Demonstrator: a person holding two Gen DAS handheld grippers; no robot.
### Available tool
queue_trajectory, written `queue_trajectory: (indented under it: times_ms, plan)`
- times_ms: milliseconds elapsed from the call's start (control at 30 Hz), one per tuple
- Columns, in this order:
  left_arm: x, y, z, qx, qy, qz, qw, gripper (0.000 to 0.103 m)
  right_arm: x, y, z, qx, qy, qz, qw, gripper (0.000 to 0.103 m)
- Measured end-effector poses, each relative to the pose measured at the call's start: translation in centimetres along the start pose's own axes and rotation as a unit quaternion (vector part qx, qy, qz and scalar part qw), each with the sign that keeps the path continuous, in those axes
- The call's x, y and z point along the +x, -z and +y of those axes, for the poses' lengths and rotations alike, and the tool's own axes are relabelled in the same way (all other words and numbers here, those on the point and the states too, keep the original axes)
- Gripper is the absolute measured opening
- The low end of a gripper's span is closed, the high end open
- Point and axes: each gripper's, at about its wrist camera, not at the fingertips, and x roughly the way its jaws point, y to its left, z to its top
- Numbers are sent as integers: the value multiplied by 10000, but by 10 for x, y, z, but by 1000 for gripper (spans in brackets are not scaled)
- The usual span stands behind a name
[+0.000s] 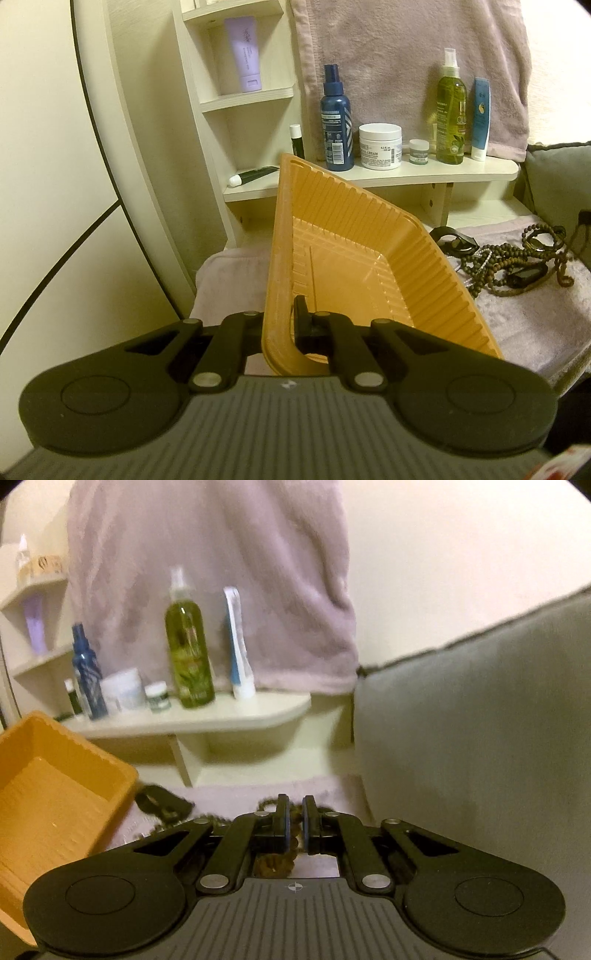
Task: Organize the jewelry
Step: 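Grasp a wooden bead bracelet with the right gripper and lift it, then drop the bead bracelet into the tray held by the left gripper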
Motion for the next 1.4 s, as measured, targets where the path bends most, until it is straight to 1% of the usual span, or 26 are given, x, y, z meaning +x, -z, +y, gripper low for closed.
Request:
queue_trajectory:
  times_ms: [367, 767, 967, 1167, 1300, 1400]
  plan:
    - [0, 0, 0, -19, 9, -15, 10000, 6, -17, -29, 9, -245, -196, -442, 9985, 6]
    - [0, 1, 1, -62, 20, -16, 10000, 6, -43, -72, 38, -663, -562, -968, 9915, 6]
    - [0, 0, 2, -70, 22, -21, 10000, 6, -54, -91, 65, -876, -954, -1165, 9847, 6]
    - [-1, -2, 2, -91, 32, -23, 10000, 6, -61, -105, 100, -1057, -1446, -1311, 9750, 6]
    - [-2, -3, 3, -108, 45, -30, 9999, 6, -61, -112, 125, -1021, -1873, -1316, 9681, 6]
    - [-2, -3, 3, -113, 53, -35, 9999, 6, -56, -113, 144, -1017, -2169, -1238, 9630, 6]
